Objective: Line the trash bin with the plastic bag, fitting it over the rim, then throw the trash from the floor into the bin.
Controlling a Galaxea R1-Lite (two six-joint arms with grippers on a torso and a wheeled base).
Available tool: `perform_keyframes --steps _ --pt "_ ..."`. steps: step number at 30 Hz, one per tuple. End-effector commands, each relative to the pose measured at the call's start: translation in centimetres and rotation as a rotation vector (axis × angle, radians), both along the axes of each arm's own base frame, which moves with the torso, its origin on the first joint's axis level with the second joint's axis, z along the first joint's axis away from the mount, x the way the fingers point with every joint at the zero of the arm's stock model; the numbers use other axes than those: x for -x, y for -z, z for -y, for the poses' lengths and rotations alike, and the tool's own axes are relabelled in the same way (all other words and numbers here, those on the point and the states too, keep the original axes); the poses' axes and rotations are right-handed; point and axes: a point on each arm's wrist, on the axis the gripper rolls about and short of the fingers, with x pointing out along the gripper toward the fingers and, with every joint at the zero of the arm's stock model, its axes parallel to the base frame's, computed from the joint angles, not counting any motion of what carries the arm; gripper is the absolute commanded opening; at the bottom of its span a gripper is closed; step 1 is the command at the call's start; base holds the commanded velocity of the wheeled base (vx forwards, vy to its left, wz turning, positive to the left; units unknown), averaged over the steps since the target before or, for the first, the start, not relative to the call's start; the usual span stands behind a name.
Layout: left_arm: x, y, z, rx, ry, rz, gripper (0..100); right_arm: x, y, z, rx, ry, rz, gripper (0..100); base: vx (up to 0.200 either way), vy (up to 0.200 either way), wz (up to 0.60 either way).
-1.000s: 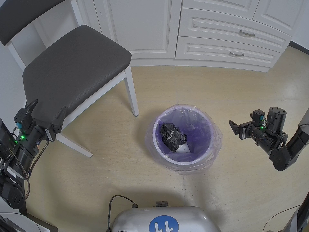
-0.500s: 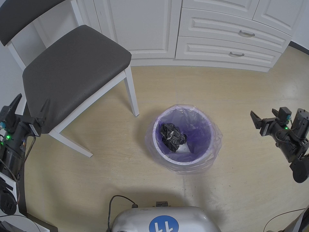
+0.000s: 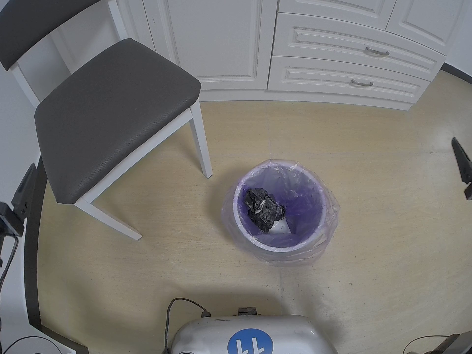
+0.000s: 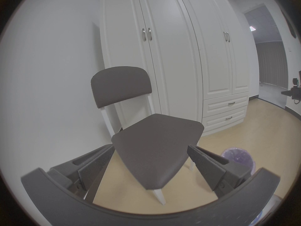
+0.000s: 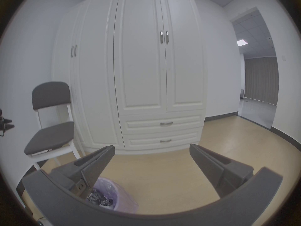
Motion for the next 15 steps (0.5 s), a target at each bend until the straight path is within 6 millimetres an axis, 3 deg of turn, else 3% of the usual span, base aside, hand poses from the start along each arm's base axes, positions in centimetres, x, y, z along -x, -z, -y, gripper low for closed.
perform_keyframes --steps 1,6,10,13,15 --pt "9.8 -2.9 -1.4 0.074 -0.023 0.184 100 10.7 -1.9 1.0 -0.034 0.001 0.191 100 0.0 0.0 0.0" --pt "13.6 -1.9 -1.7 0.136 -0.058 0.19 100 14.2 -0.6 1.2 -0.07 0.042 0.178 100 0.0 0.0 0.0" --pt "15.4 -1.8 -1.5 0.151 -0.1 0.196 100 16.4 0.2 0.9 -0.073 0.101 0.186 100 0.0 0.0 0.0" --pt "17.3 -2.2 -1.6 0.152 -0.097 0.198 100 19.1 0.8 0.8 -0.068 0.092 0.189 100 0.0 0.0 0.0" --pt "17.4 -2.3 -1.6 0.152 -0.097 0.196 100 19.5 0.9 0.8 -0.068 0.091 0.184 100 0.0 0.0 0.0"
